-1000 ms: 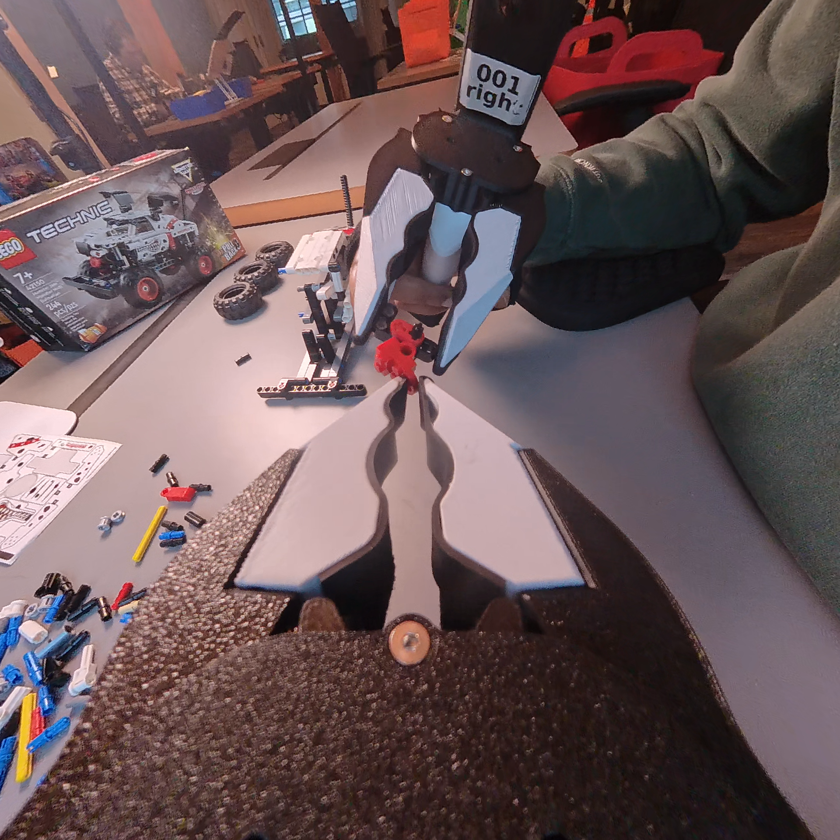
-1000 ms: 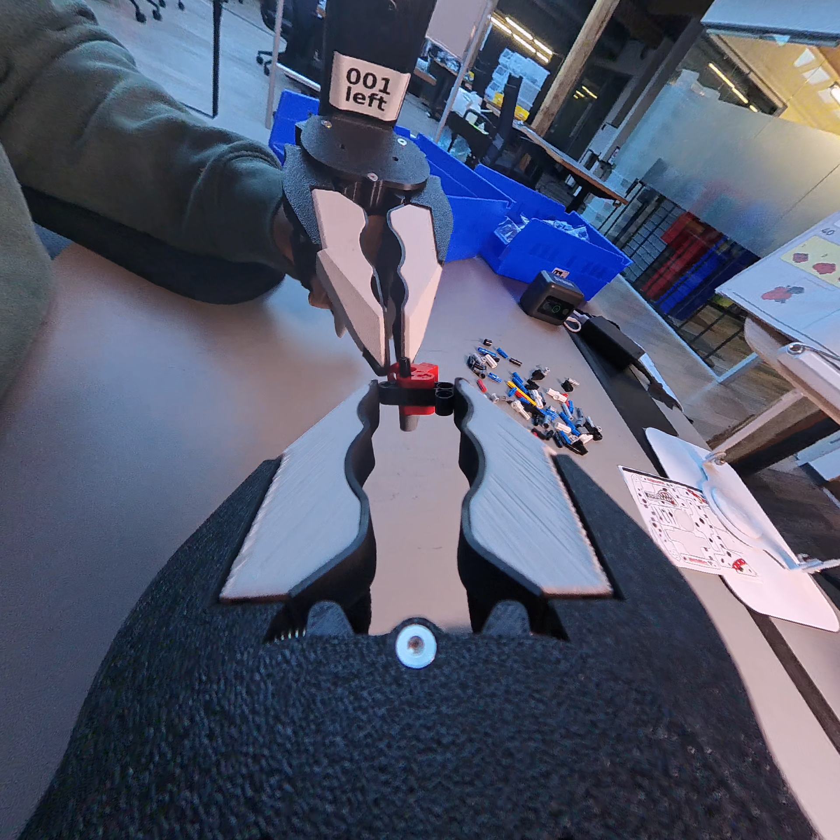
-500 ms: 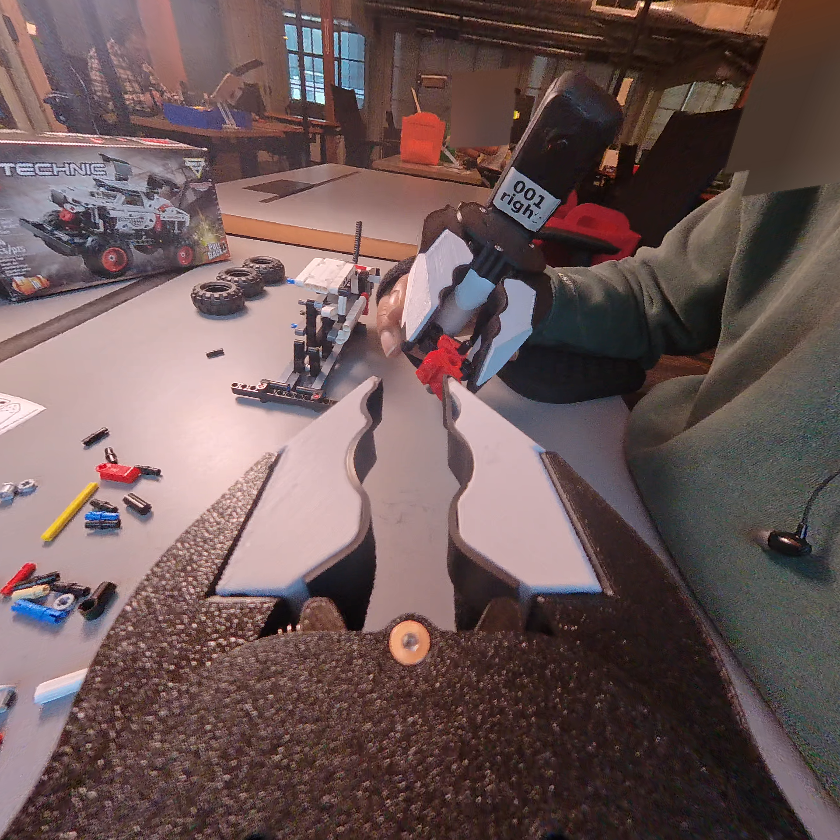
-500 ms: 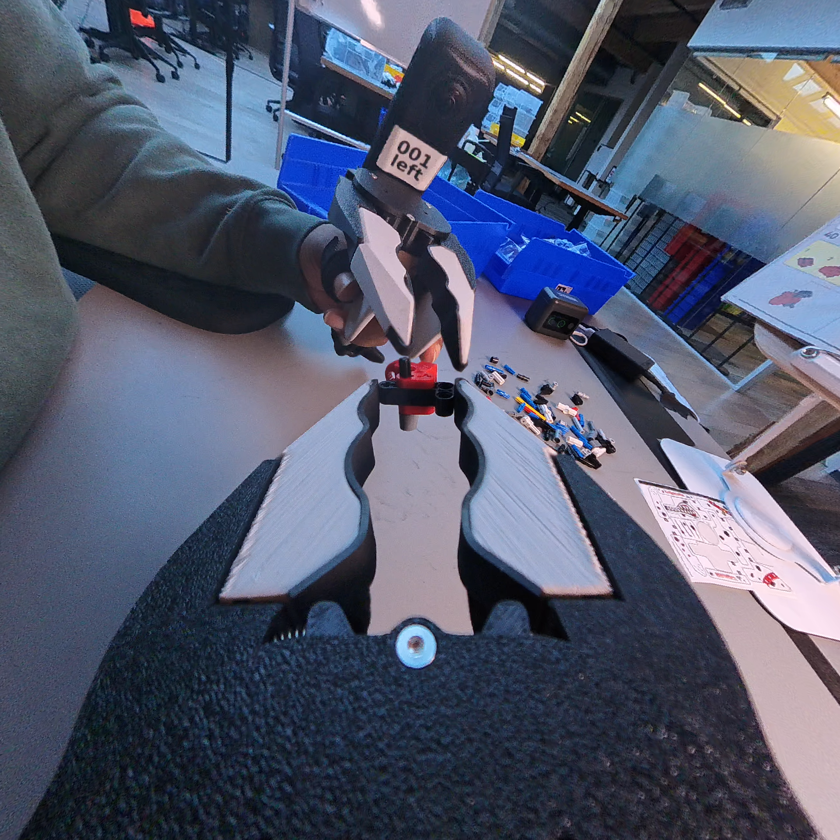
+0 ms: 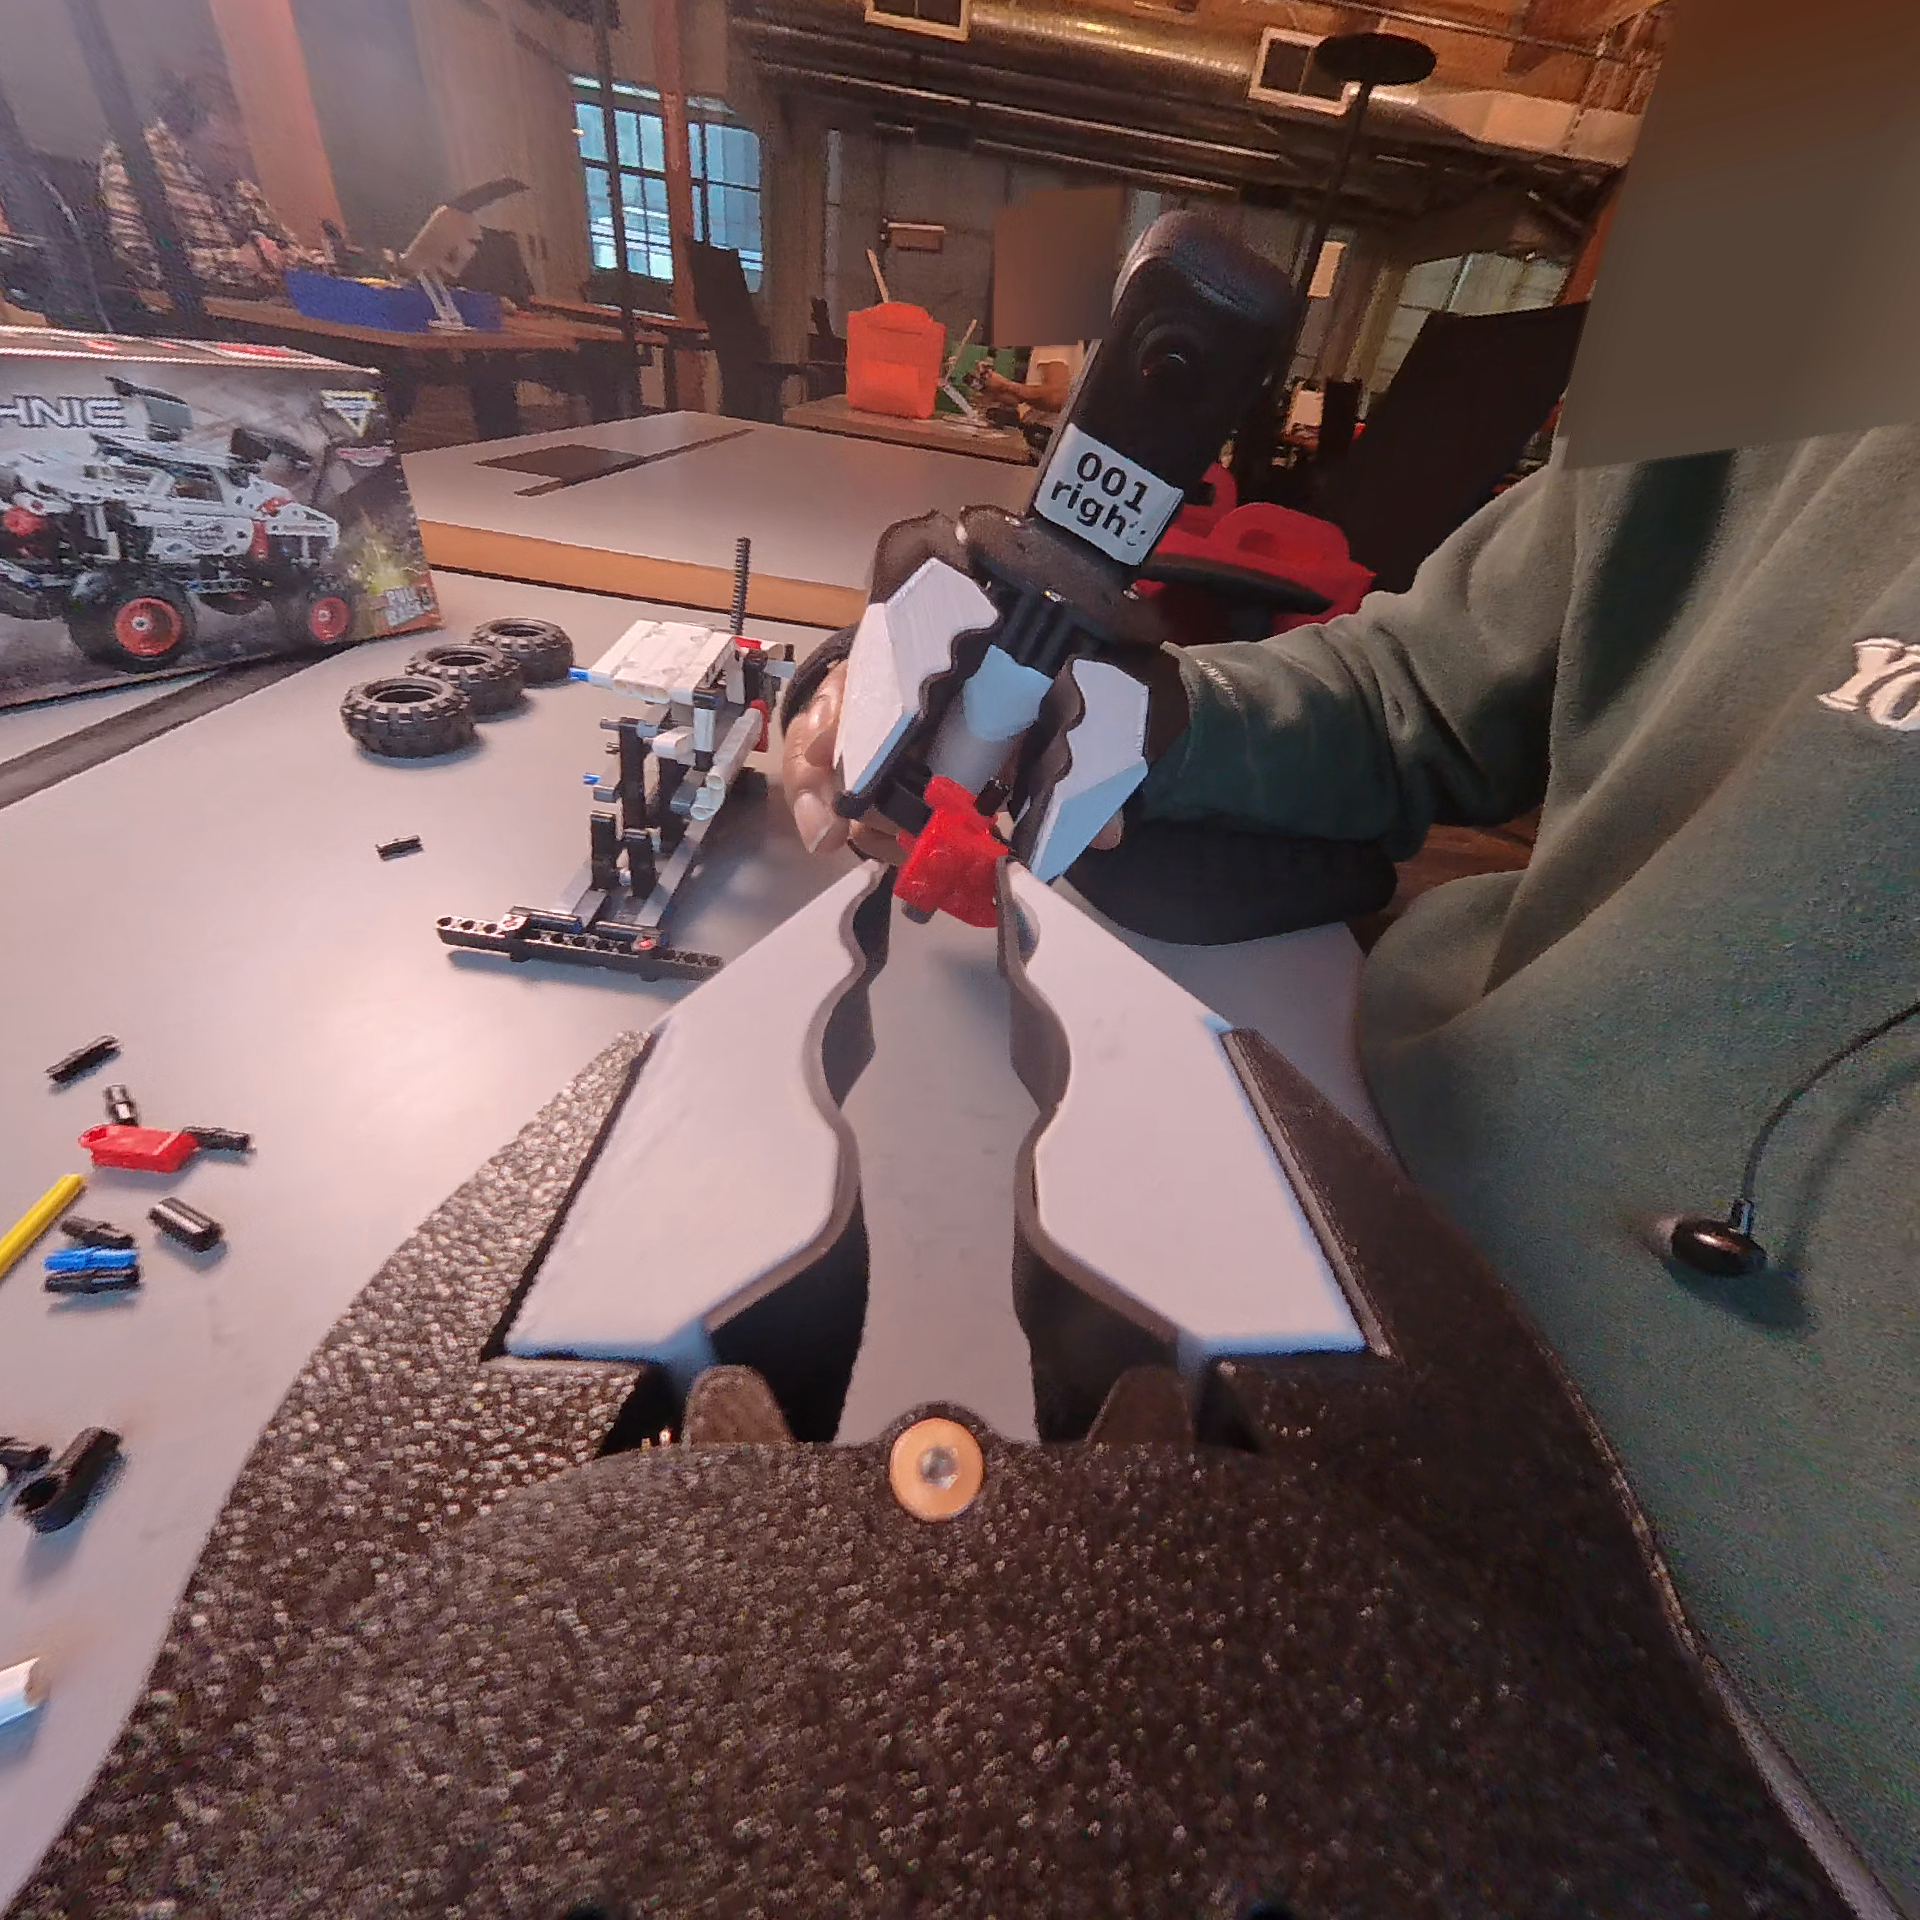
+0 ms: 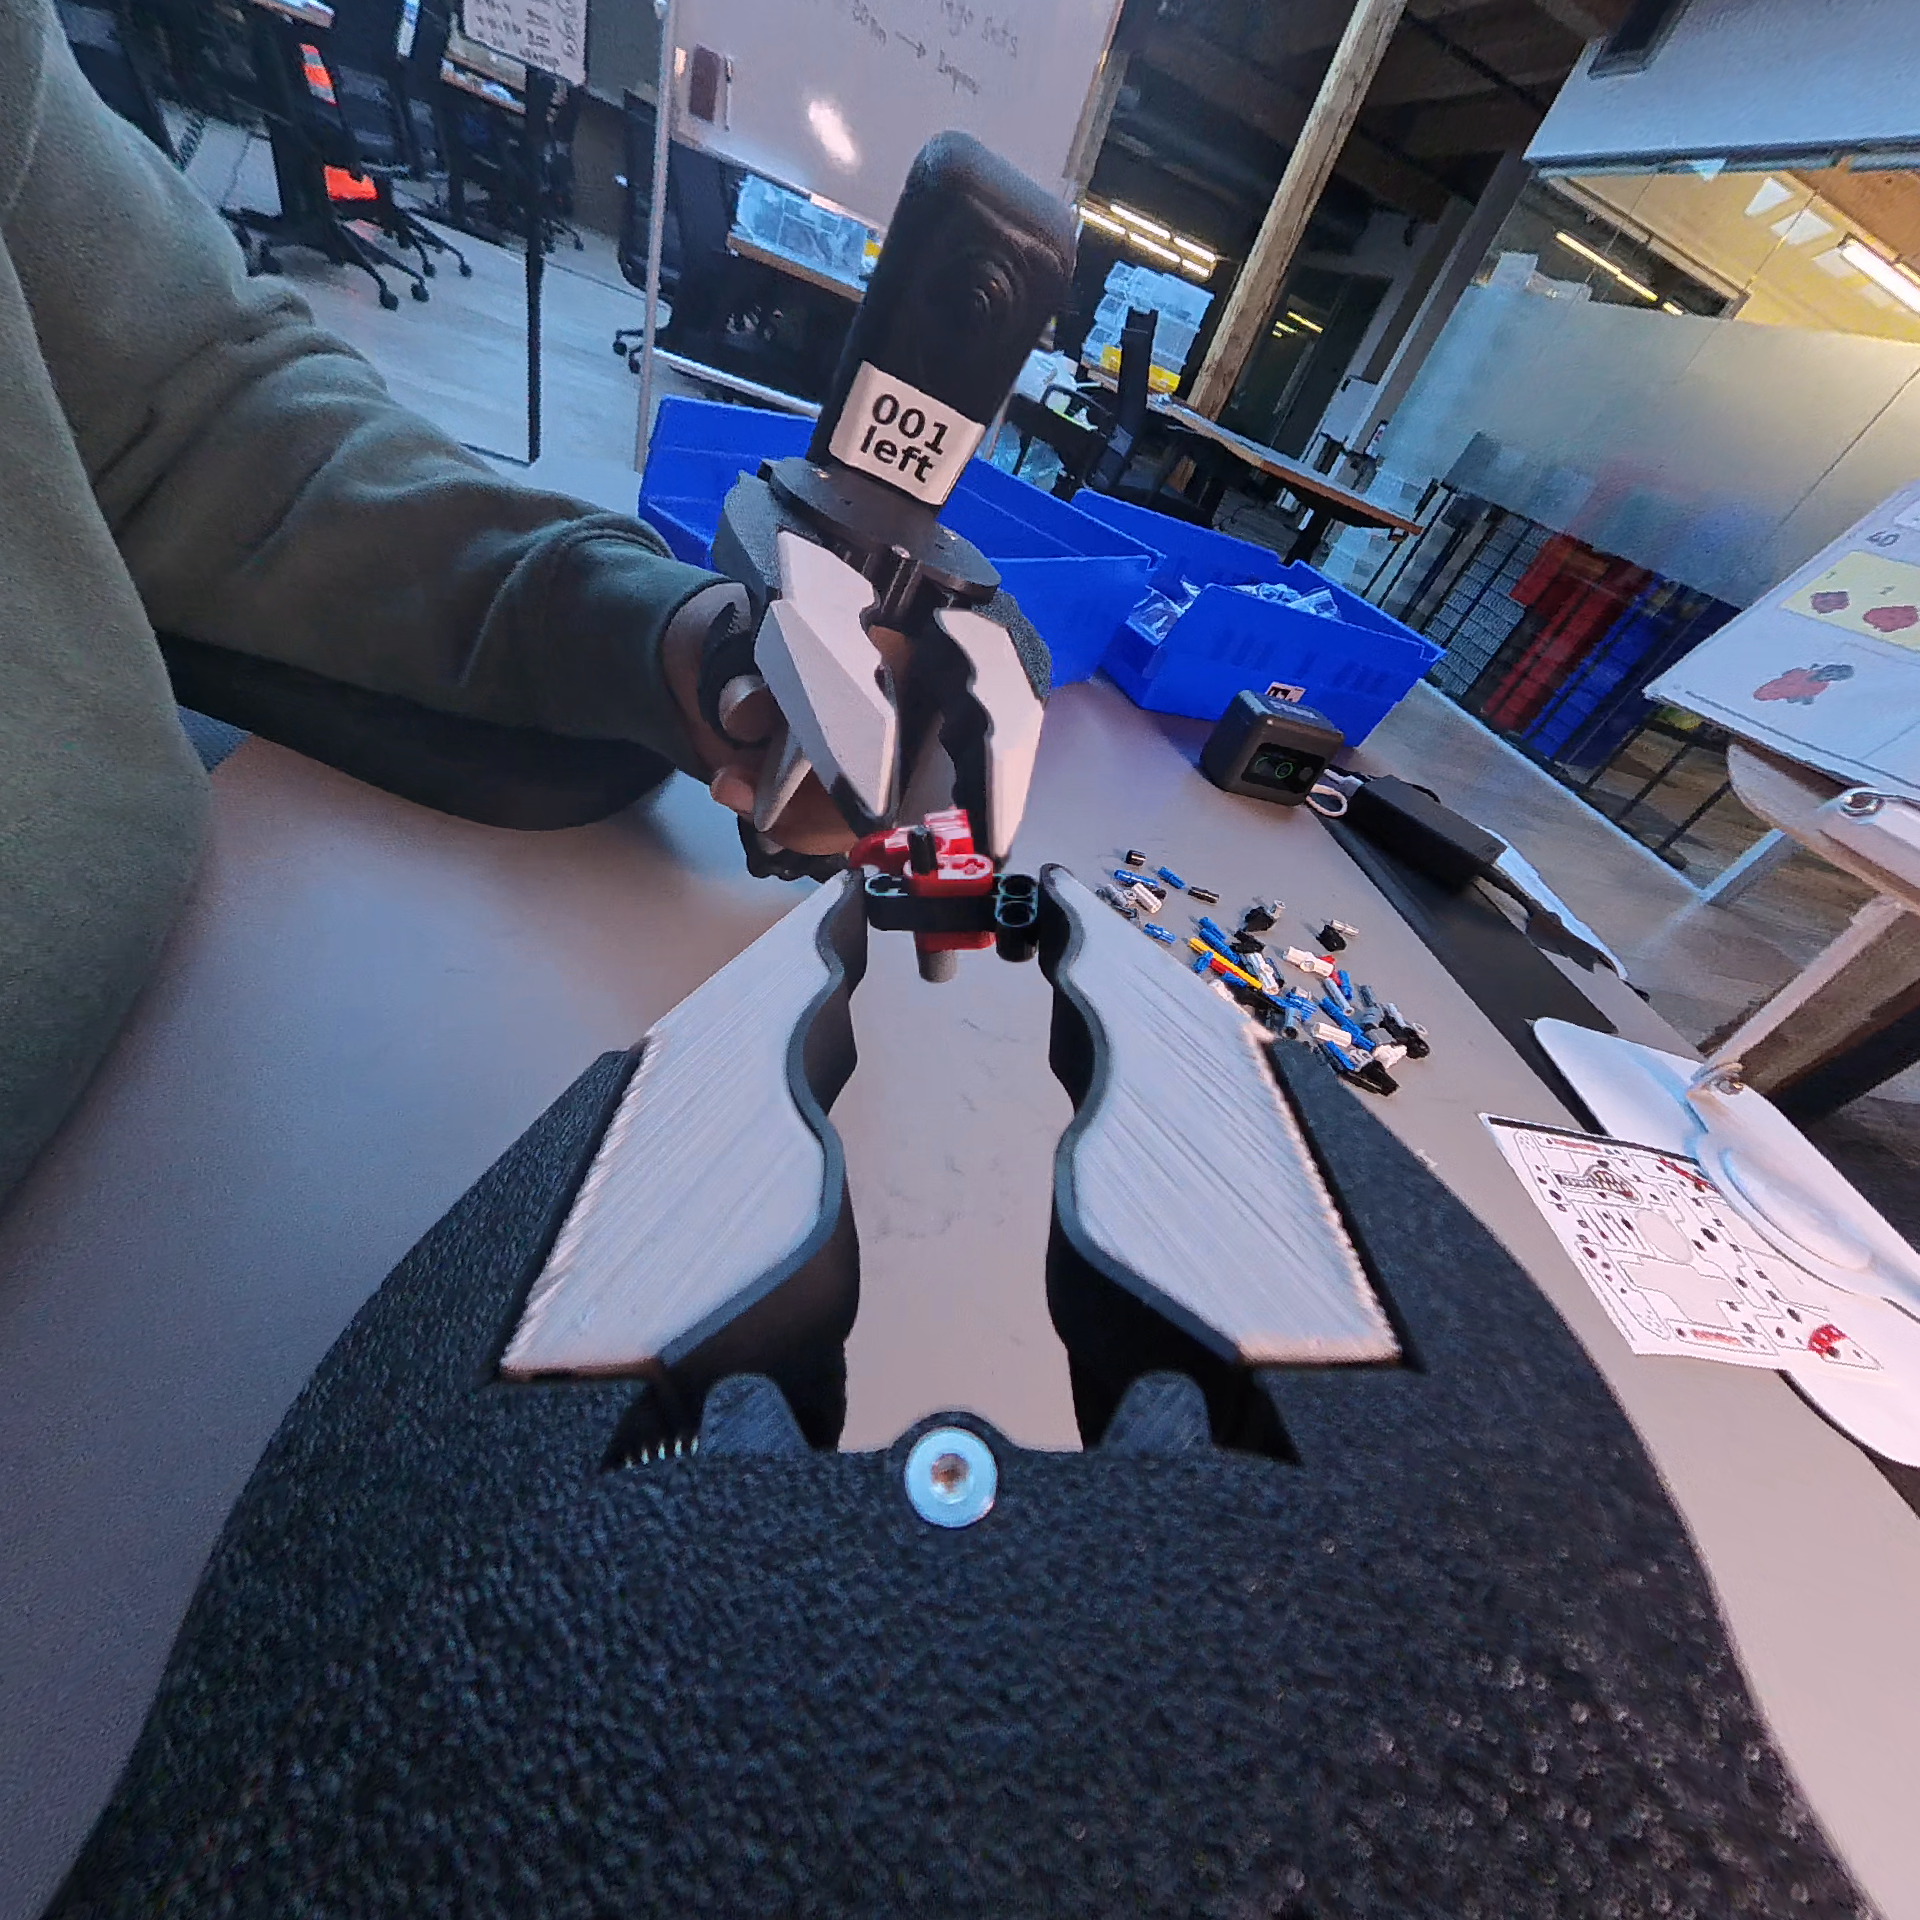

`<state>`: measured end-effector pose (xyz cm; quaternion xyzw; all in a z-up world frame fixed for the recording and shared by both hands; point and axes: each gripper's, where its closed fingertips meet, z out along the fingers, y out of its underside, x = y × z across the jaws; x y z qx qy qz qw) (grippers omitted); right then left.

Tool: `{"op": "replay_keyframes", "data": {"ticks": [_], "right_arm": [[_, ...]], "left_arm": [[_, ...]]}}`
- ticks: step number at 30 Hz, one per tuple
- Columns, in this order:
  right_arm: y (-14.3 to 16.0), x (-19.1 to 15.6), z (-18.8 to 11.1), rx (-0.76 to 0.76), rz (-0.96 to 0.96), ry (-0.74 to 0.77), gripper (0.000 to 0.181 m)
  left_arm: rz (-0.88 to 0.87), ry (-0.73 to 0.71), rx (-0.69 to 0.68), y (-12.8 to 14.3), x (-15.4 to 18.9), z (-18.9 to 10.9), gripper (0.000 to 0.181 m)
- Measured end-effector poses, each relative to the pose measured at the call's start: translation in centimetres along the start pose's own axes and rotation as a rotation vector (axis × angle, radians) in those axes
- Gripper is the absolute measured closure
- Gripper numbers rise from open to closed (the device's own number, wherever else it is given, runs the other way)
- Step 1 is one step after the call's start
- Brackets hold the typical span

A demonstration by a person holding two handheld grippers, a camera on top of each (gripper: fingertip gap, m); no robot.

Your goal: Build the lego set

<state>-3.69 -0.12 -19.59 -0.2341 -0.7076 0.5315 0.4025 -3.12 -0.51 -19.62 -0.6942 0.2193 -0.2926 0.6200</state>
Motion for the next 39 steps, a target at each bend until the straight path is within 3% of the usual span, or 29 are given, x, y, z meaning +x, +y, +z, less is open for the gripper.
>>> {"op": "replay_keyframes", "data": {"ticks": [3, 11, 19, 29, 39], "right_arm": [[-0.5, 0.1, 0.0, 0.023, 0.009, 0.001, 0.149], [-0.5, 0.1, 0.1, 0.028, -0.012, 0.011, 0.149], [-0.3, -0.5, 0.0, 0.019, -0.006, -0.027, 0.149], [-0.4, -4.7, -0.6, 0.003, 0.005, -0.277, 0.149], [-0.4, -7.9, -1.0, -0.008, 0.064, -0.462, 0.149]], "left_arm": [[0.057, -0.063, 0.004, -0.8, -0.5, -0.2, 0.154], [0.009, 0.003, -0.01, -0.4, 0.3, 0.0, 0.144], [0.045, 0.023, -0.067, 0.3, 0.8, 0.3, 0.155], [0.016, 0.268, -0.163, 2.2, 4.5, 0.2, 0.155], [0.0, 0.426, -0.253, 3.9, 7.3, 0.2, 0.156]]}}
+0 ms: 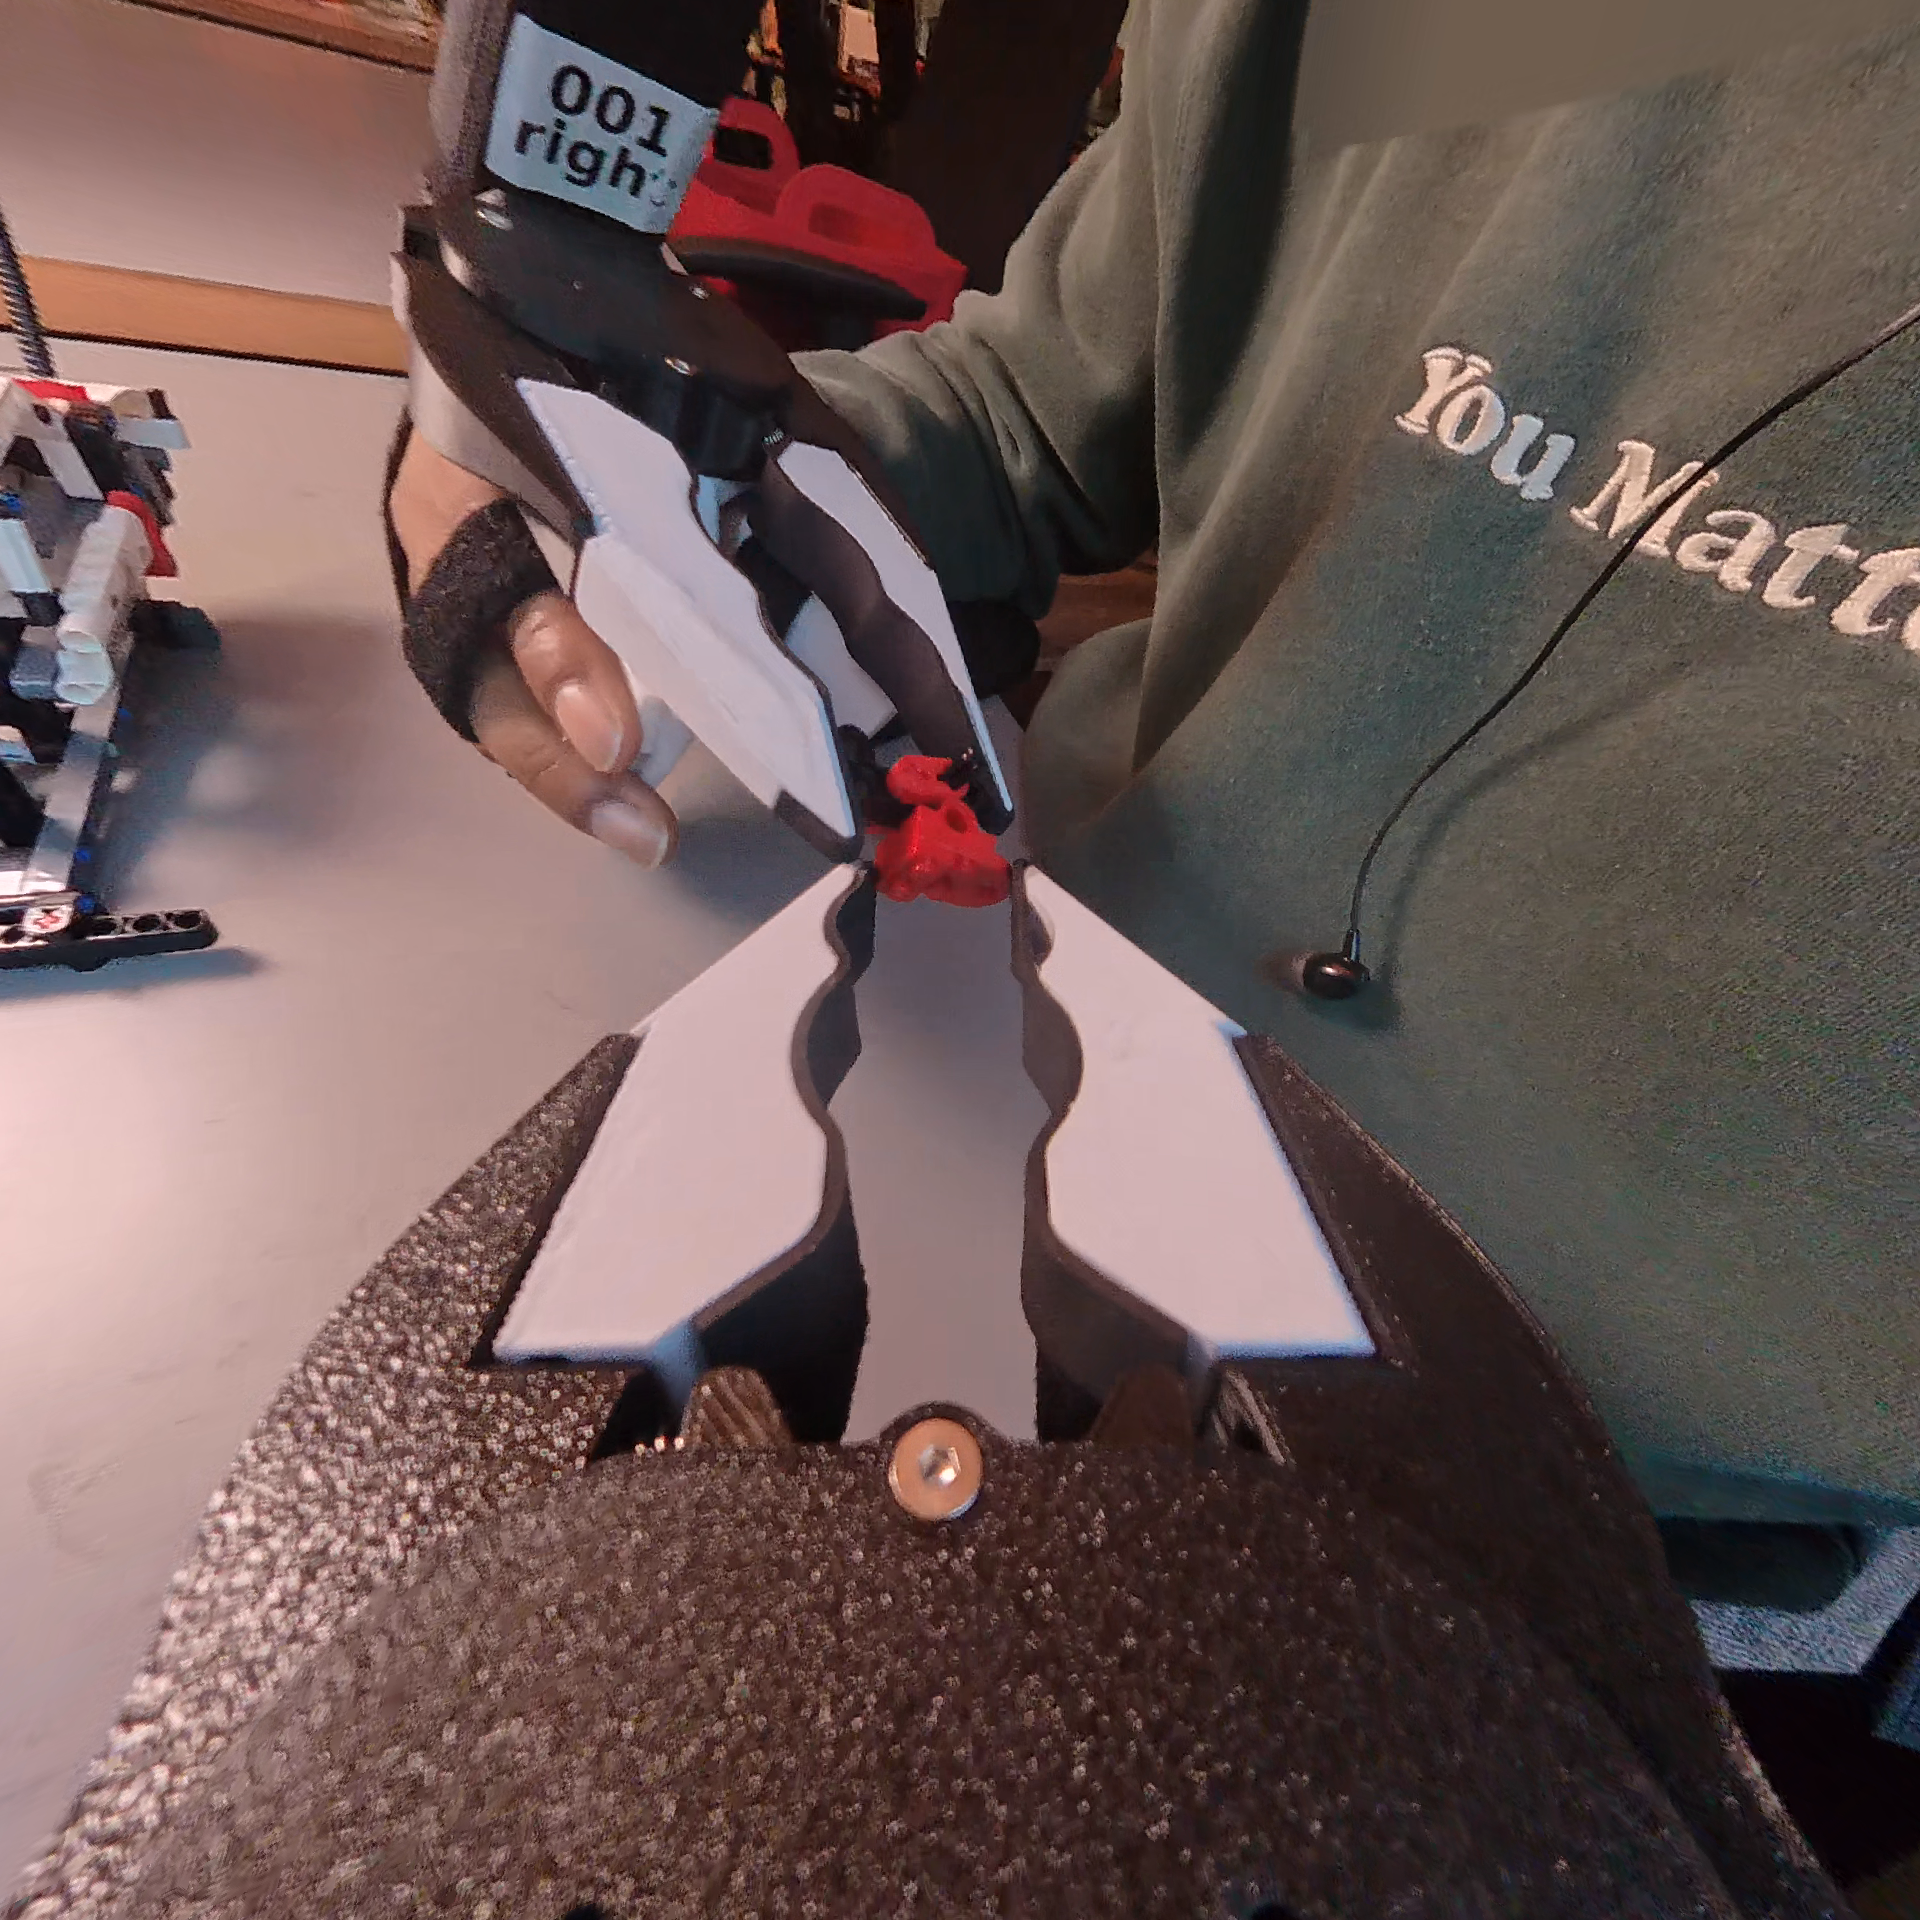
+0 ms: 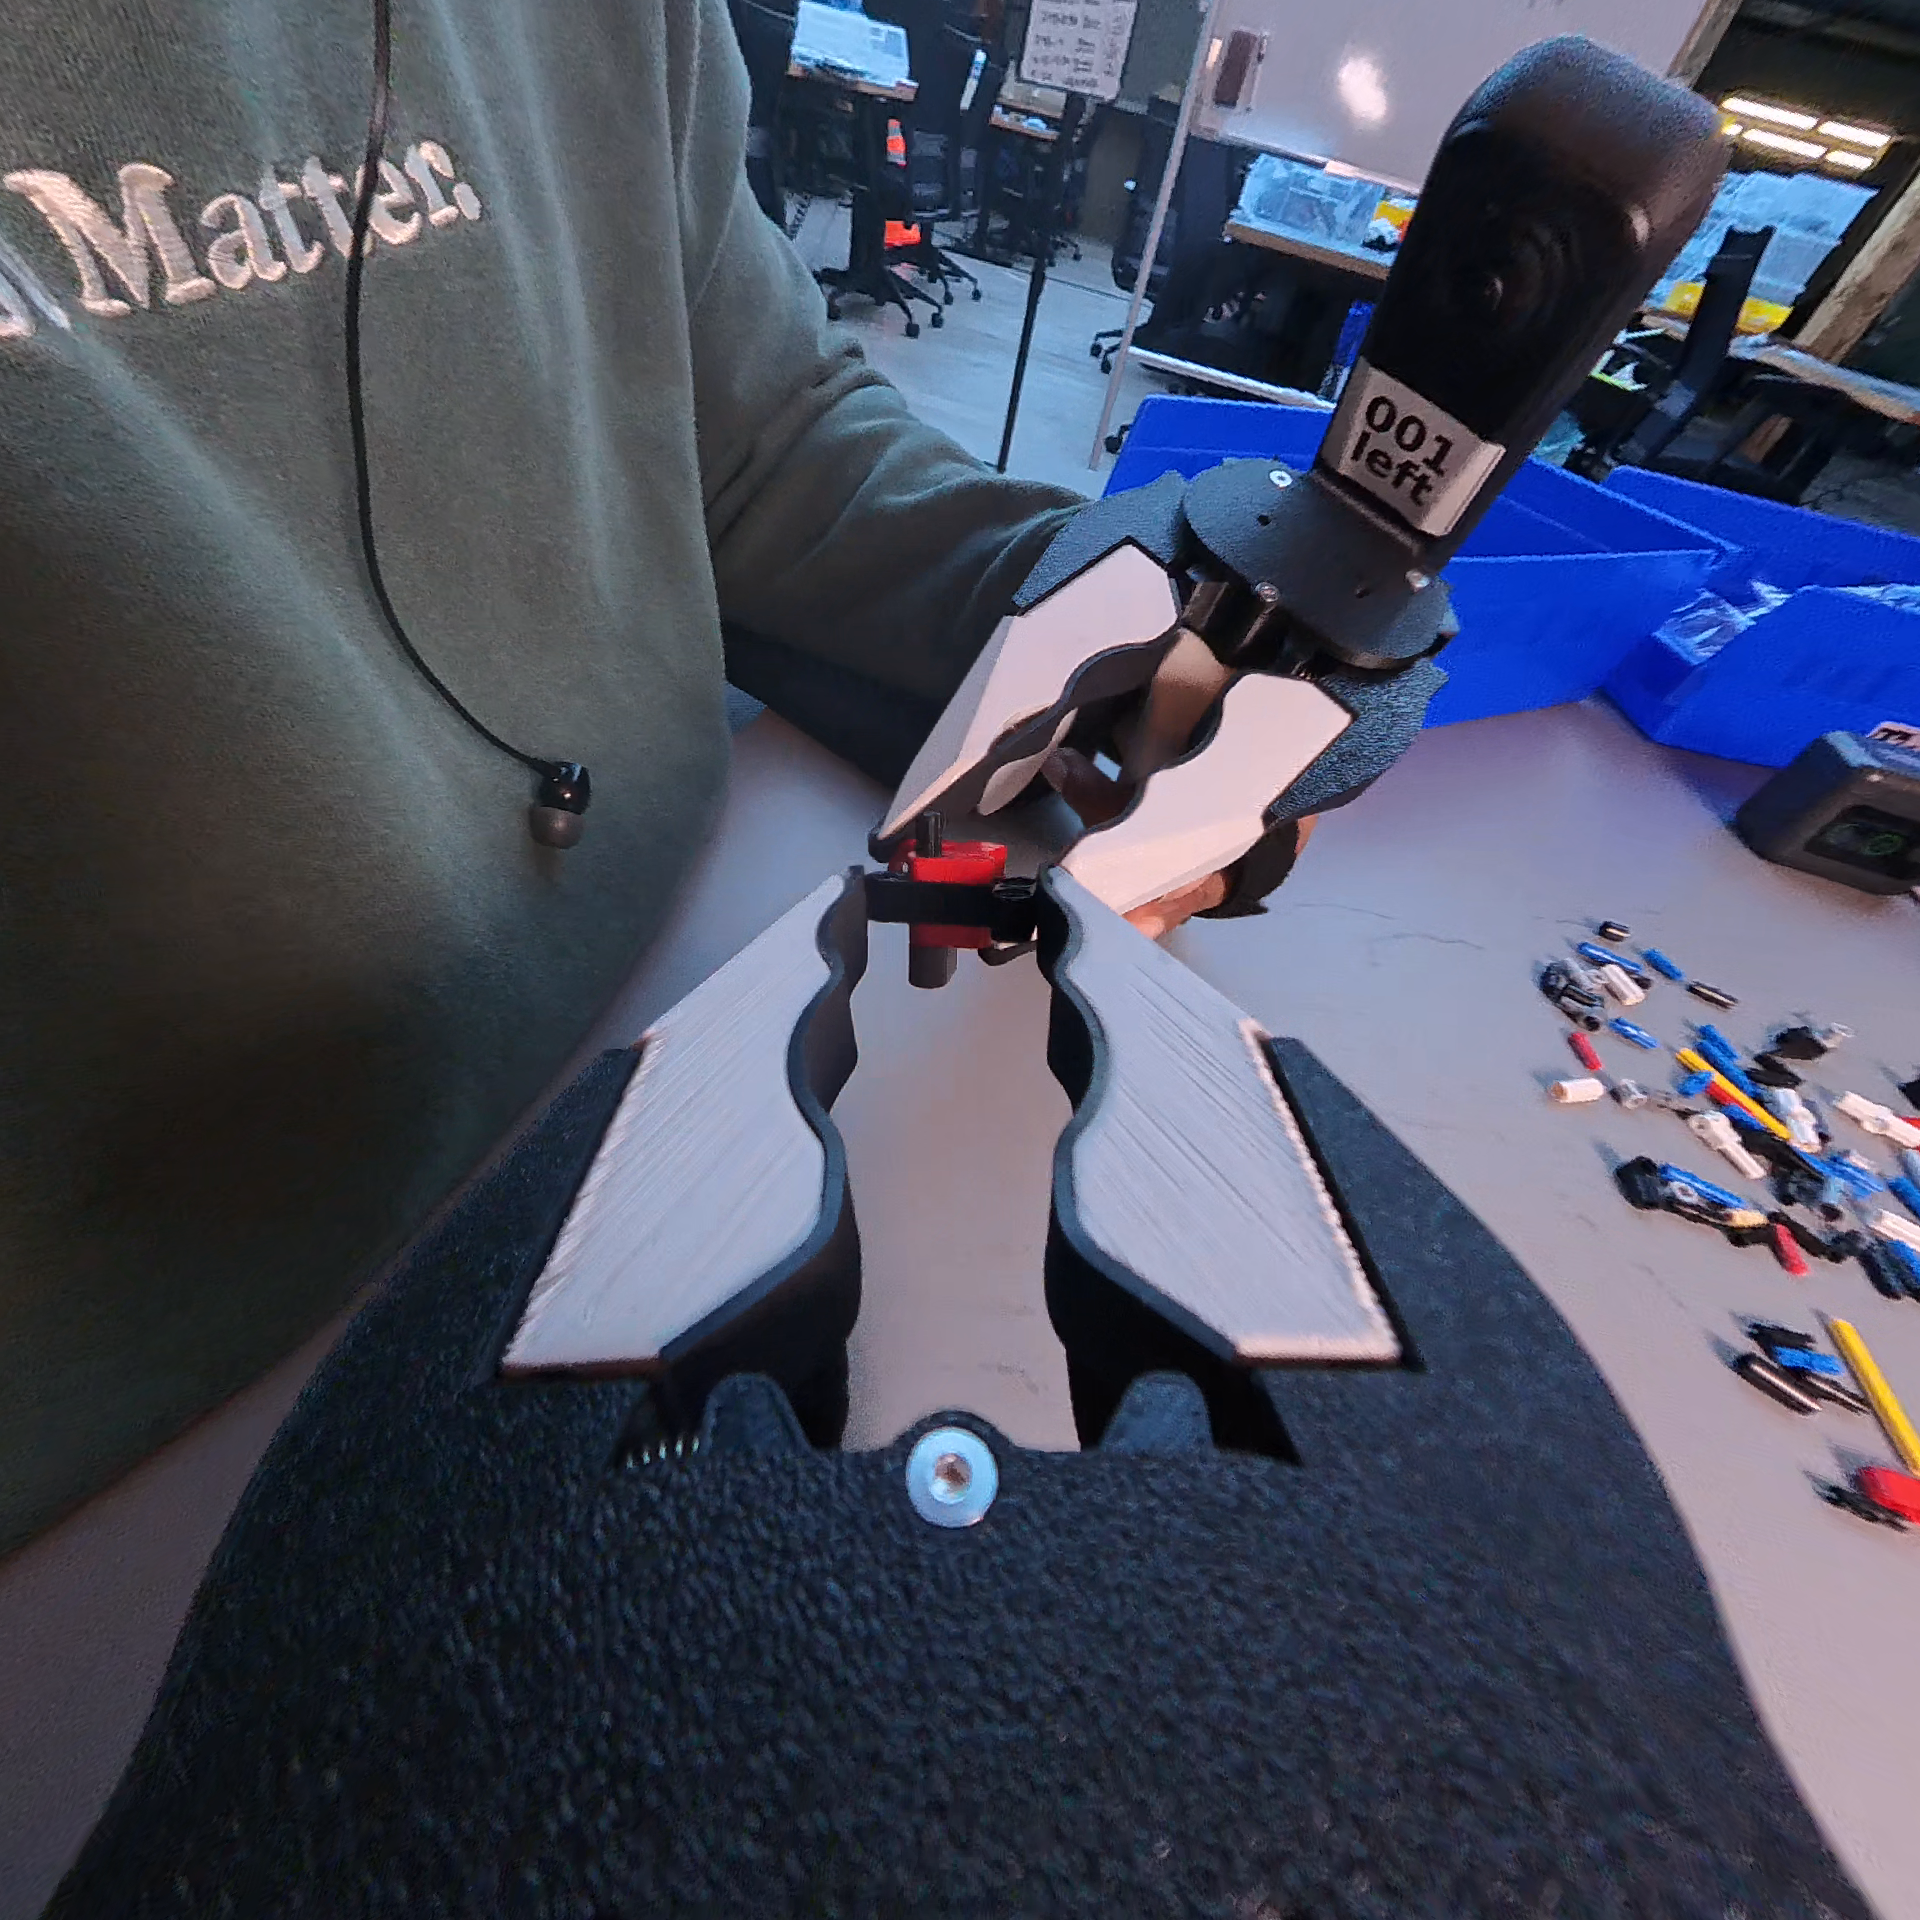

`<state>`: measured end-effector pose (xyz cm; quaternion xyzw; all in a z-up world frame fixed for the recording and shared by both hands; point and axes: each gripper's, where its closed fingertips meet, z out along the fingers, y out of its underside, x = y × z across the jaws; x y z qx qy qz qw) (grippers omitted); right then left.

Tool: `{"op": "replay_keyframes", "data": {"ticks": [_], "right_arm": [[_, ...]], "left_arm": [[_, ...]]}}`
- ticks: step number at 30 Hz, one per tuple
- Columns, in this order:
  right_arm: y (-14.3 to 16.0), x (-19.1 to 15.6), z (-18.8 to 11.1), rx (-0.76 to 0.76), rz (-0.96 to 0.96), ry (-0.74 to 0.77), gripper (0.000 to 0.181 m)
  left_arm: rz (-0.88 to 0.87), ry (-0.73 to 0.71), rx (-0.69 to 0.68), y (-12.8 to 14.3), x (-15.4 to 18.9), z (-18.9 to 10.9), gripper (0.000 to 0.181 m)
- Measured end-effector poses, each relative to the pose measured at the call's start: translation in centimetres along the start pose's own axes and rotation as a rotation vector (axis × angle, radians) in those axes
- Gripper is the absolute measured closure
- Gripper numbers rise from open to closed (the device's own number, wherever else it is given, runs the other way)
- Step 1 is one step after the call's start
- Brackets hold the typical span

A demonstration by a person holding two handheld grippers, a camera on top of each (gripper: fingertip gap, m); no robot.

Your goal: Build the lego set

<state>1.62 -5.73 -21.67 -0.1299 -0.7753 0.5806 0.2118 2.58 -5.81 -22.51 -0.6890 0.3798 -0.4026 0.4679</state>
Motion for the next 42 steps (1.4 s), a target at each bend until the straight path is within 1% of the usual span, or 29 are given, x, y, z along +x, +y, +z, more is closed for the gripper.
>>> {"op": "replay_keyframes", "data": {"ticks": [5, 8, 10, 13, 15, 17, 20, 21, 23, 28, 30, 32, 34, 36, 39, 42], "right_arm": [[0.0, -0.7, 0.3, 0.007, 0.032, -0.048, 0.149], [0.2, 0.0, 0.2, 0.005, 0.034, -0.011, 0.149], [0.3, 1.5, -0.3, 0.015, 0.028, 0.065, 0.149], [0.4, 4.8, -1.4, 0.032, 0.008, 0.243, 0.149], [0.0, 6.1, -2.2, 0.054, -0.001, 0.323, 0.149], [-0.3, 7.0, -2.6, 0.066, -0.017, 0.391, 0.149], [-0.2, 7.6, -2.6, 0.06, -0.031, 0.439, 0.149], [-0.3, 7.8, -2.7, 0.062, -0.036, 0.459, 0.149], [-0.2, 8.0, -2.8, 0.061, -0.035, 0.473, 0.149], [0.7, 8.8, -2.8, 0.002, -0.033, 0.519, 0.15], [1.4, 9.2, -2.9, -0.031, -0.01, 0.538, 0.146], [1.9, 9.7, -3.2, -0.054, 0.022, 0.556, 0.142], [1.9, 10.2, -3.8, -0.051, 0.057, 0.575, 0.136], [1.8, 10.7, -4.4, -0.042, 0.078, 0.601, 0.133], [1.9, 10.9, -4.7, -0.045, 0.091, 0.613, 0.133], [2.3, 11.1, -4.8, -0.068, 0.098, 0.623, 0.133]], "left_arm": [[-0.015, 0.051, -0.023, 0.4, 0.8, 0.2, 0.156], [-0.02, 0.03, -0.018, 0.4, 0.3, 0.0, 0.156], [-0.037, -0.024, 0.014, 0.0, -0.8, -0.6, 0.155], [-0.056, -0.167, 0.072, -0.6, -3.5, -2.0, 0.149], [-0.044, -0.28, 0.095, -1.0, -5.1, -2.8, 0.152], [-0.027, -0.327, 0.125, -1.6, -5.6, -3.2, 0.16], [0.021, -0.42, 0.168, -2.5, -6.4, -3.8, 0.164], [0.036, -0.441, 0.164, -2.6, -6.5, -3.9, 0.17], [0.069, -0.482, 0.136, -2.4, -6.8, -3.9, 0.174], [0.092, -0.571, 0.095, -1.9, -7.8, -4.4, 0.177], [0.067, -0.601, 0.069, -1.4, -8.5, -4.7, 0.178], [0.024, -0.638, 0.014, -0.3, -9.3, -5.0, 0.178], [-0.047, -0.659, -0.08, 1.6, -10.0, -5.0, 0.178], [-0.132, -0.647, -0.15, 3.4, -10.4, -4.6, 0.178], [-0.211, -0.624, -0.228, 5.5, -10.5, -3.7, 0.178], [-0.221, -0.659, -0.281, 6.4, -10.9, -3.7, 0.178]]}}
